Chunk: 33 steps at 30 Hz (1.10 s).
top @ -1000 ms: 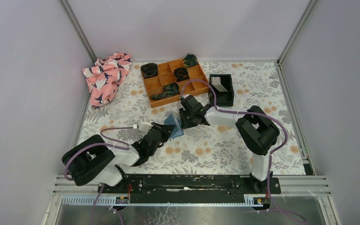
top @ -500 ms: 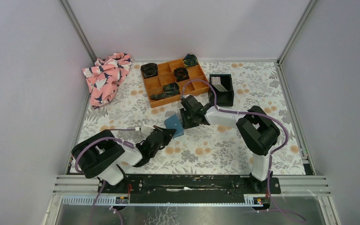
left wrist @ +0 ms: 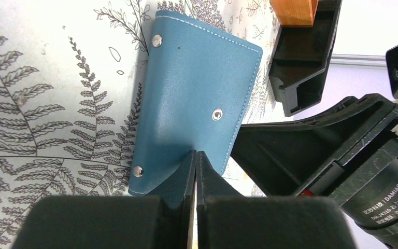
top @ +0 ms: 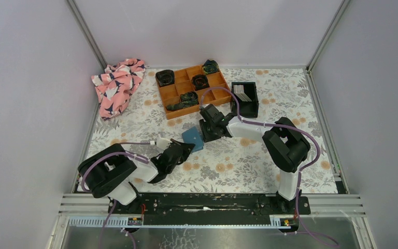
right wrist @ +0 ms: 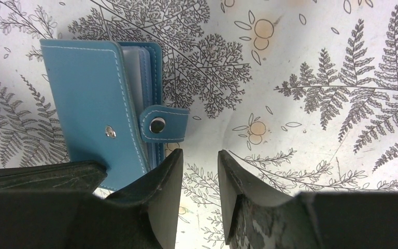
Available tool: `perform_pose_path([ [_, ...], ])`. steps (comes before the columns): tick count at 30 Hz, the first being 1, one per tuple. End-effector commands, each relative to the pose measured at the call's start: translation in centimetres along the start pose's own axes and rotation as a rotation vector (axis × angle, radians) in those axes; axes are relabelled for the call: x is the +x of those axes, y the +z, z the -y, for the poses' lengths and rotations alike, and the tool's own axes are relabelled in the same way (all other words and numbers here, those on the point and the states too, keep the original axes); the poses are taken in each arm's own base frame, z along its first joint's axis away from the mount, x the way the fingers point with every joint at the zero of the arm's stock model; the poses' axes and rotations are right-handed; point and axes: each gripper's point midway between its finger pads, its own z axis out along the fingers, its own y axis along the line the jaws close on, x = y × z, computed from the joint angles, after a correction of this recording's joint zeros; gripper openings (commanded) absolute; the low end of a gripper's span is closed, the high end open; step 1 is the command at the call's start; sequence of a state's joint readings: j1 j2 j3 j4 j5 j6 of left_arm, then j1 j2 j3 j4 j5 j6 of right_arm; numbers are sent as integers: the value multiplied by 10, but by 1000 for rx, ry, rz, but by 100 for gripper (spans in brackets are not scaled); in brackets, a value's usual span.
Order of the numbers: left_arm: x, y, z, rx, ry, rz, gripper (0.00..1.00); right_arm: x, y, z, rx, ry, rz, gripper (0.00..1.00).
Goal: Put the credit cards into the card holder
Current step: Close the card holder at the center of the board.
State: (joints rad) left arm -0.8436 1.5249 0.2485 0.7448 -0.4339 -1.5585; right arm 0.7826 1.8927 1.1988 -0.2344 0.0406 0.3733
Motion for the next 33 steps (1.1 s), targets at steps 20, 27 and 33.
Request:
perform_pose_path([
  [20,-3,-2,-3,-24,-7,14,4,-33,-11,-18,-80,3,104,39],
  [27,-2,-1,-6,-34,-4,13,5,-41,-6,-8,-20,2,136,39],
  [33,0,0,-8,-48,4,8,6,-47,-7,2,37,5,166,39],
])
